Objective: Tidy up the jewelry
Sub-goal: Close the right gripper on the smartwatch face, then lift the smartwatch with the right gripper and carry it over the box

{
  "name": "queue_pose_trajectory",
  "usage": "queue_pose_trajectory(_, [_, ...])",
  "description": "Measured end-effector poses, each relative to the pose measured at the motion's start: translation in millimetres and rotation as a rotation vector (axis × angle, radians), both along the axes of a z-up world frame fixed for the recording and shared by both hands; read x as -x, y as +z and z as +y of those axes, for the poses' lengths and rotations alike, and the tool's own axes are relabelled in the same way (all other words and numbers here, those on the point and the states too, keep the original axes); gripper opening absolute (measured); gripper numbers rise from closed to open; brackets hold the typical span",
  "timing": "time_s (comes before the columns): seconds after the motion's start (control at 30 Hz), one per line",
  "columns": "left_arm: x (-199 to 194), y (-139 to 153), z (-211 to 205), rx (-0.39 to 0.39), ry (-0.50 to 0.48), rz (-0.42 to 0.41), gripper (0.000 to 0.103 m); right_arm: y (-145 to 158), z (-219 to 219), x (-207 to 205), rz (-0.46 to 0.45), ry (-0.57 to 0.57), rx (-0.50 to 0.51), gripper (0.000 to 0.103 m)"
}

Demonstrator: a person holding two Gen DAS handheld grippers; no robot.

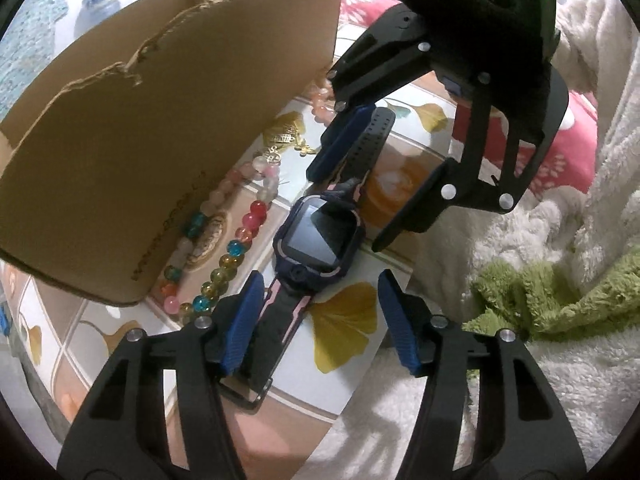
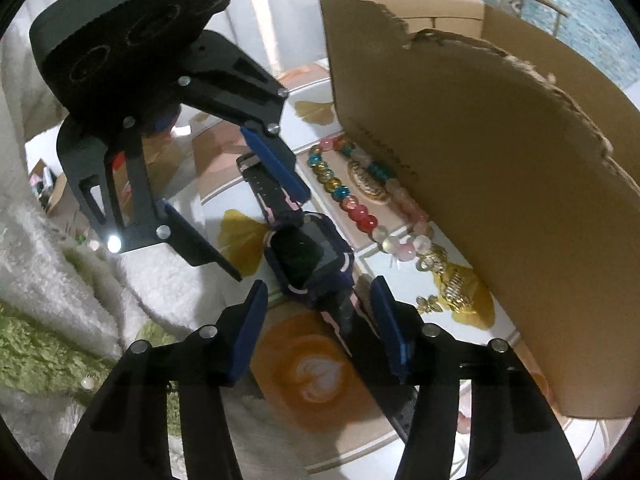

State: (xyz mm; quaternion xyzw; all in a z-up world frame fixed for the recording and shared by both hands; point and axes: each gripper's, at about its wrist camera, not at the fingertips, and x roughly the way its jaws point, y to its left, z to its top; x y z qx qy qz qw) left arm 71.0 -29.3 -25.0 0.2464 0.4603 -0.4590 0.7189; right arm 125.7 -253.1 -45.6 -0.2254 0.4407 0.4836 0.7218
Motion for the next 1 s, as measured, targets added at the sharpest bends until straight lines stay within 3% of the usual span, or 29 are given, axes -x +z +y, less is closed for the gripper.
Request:
queue_pose_trajectory(0.2, [-7,-1,-3,0.013,-0.007,0.006,0.045,0,7,3,-0.007,0.042,-0.004,0.047])
queue_pose_trajectory(0.47, [-8,-2,-12,0.004,-0.057,-0.001,0.045,0,8,7,-0.030,0.066,0.001,0.040])
queue_pose_trajectory(1.0, [23,5,-30,-0.029,-0.075,-0.123,0.039,13,12,36,-0.129,0.053,0.019,0.039])
